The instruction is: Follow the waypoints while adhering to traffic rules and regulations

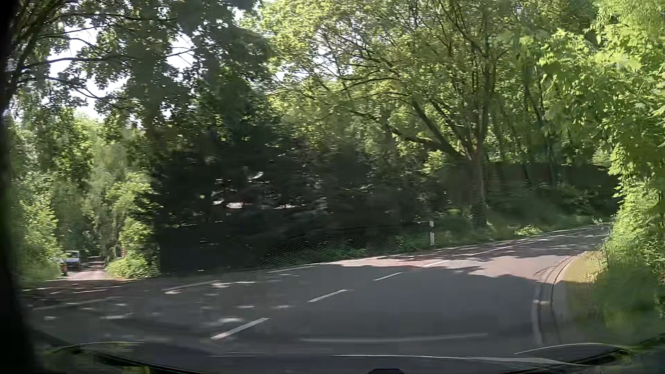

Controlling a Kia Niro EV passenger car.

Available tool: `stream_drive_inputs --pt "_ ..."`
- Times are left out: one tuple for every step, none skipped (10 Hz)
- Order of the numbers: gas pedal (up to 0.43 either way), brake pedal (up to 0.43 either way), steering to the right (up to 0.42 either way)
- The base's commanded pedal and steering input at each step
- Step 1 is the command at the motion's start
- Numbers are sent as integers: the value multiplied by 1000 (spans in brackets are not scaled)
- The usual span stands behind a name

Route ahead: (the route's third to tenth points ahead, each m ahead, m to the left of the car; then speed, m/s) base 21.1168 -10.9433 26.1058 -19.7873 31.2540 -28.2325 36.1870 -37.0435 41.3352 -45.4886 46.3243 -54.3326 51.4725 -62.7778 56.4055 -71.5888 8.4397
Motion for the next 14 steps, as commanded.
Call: stream_drive_inputs --pt "260 0 252" --pt "260 0 252" --pt "268 0 254" --pt "268 0 259" --pt "280 0 268" --pt "280 0 274" --pt "280 0 274" --pt "319 0 274" --pt "331 0 270" --pt "331 0 267" --pt "350 0 260" --pt "350 0 252" --pt "350 0 243" --pt "350 0 233"
